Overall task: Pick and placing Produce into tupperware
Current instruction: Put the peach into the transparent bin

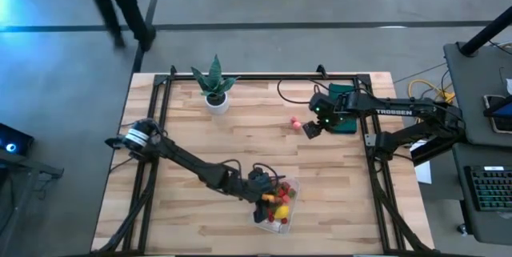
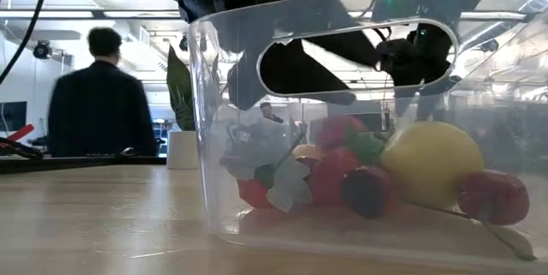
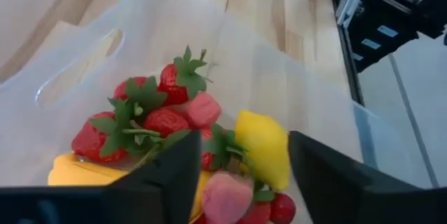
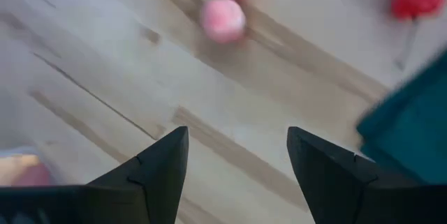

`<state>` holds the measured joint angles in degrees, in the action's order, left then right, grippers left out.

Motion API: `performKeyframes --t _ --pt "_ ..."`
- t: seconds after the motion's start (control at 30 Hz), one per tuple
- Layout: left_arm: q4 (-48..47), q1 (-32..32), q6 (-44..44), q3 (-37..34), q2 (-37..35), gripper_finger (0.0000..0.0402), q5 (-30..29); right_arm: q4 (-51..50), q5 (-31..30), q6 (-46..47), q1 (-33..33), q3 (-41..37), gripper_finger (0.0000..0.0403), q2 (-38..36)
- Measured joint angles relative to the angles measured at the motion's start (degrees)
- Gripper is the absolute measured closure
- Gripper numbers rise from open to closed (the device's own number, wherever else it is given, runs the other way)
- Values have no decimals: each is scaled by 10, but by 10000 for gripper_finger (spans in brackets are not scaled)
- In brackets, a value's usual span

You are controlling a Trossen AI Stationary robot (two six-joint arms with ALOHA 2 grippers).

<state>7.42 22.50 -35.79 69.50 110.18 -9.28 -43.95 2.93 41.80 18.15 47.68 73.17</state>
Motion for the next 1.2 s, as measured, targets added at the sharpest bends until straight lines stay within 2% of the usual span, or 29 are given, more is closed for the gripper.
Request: performKeyframes --t 0.17,0.33,0.6,0.9,1.2 --pt "-8 0 3 -2 -28 140 0 46 -1 -39 0 0 168 1" --pt "-41 -8 3 -5 -67 107 -4 69 0 -54 14 0 168 33" --pt "-188 -29 3 -11 -168 102 -37 100 -5 -80 40 25 168 153" --pt "-201 -31 7 -44 -263 102 -88 102 -30 -109 45 93 168 250" --pt "-205 -32 2 -90 -296 102 -108 83 -30 -114 44 126 168 296"
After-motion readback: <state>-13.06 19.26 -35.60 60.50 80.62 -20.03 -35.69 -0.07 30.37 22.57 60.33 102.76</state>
